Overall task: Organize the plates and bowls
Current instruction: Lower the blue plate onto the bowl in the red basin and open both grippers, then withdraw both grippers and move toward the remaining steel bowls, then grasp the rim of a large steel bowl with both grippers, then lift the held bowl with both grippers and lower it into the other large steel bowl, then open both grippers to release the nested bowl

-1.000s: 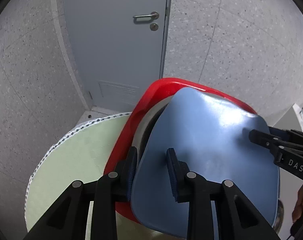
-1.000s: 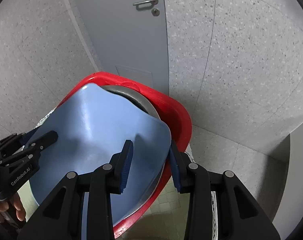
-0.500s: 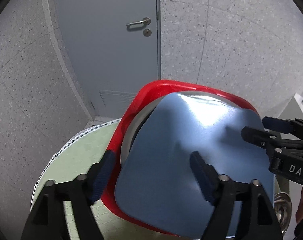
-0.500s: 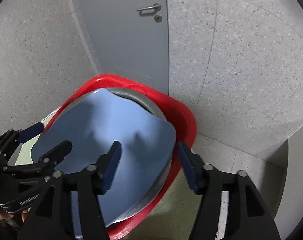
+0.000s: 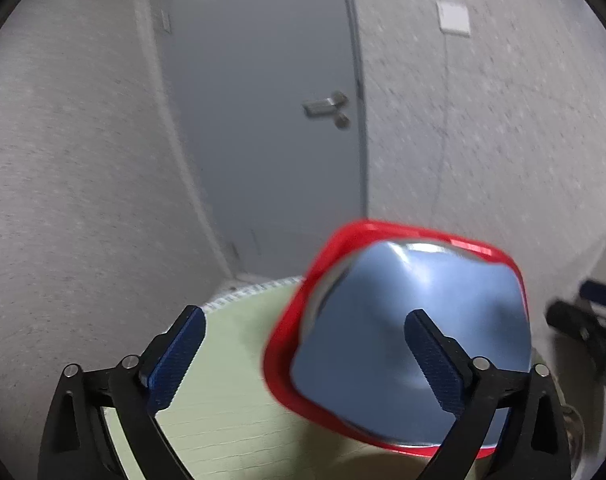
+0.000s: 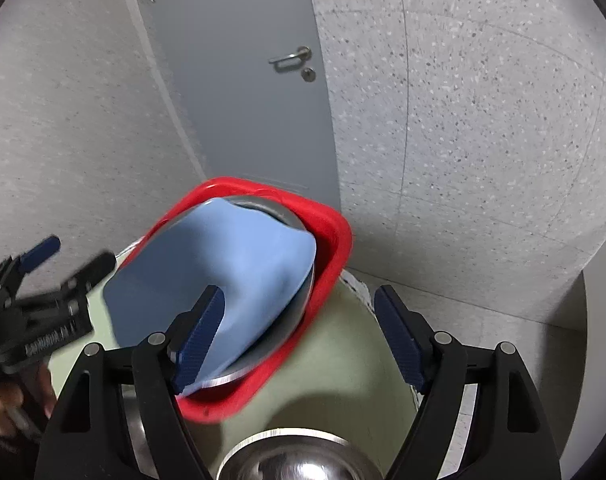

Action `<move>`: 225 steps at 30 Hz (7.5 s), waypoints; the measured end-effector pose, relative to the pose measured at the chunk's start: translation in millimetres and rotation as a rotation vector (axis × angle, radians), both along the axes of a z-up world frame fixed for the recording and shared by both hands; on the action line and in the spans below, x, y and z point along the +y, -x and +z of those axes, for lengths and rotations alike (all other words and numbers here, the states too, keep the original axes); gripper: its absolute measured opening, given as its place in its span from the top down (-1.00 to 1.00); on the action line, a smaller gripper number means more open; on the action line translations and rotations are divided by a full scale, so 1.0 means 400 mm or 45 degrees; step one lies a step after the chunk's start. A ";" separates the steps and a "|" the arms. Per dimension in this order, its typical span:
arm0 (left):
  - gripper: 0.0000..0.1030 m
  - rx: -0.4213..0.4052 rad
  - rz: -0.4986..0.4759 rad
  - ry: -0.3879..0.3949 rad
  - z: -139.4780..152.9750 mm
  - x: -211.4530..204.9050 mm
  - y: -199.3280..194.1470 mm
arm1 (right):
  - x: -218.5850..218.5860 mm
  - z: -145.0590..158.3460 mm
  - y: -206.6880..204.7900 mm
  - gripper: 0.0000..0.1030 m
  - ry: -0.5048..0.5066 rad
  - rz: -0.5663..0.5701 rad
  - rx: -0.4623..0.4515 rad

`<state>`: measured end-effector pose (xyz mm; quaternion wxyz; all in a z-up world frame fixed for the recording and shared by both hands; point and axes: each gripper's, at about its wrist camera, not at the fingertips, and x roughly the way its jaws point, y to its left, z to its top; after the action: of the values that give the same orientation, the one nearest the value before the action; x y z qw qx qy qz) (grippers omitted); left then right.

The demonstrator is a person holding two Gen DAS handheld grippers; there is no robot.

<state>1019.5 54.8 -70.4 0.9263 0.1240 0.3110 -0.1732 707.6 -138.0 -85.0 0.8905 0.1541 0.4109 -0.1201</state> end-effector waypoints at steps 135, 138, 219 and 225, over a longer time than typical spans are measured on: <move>0.78 0.378 0.038 0.203 0.145 0.258 0.615 | 0.167 0.020 0.327 0.27 -0.248 0.514 0.058; 0.78 0.392 0.064 0.216 0.149 0.300 0.651 | 0.206 0.017 0.341 0.27 -0.245 0.545 0.071; -0.84 0.345 0.091 0.127 0.098 0.454 0.802 | 0.325 -0.067 0.469 -0.45 -0.025 0.404 0.163; -0.84 0.375 0.105 0.160 0.083 0.471 0.803 | 0.312 -0.085 0.480 -0.48 -0.058 0.379 0.175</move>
<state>698.1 243.2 -37.1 0.8829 0.0260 0.4367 -0.1704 515.5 -13.3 -119.1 0.8646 0.1032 0.4916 0.0123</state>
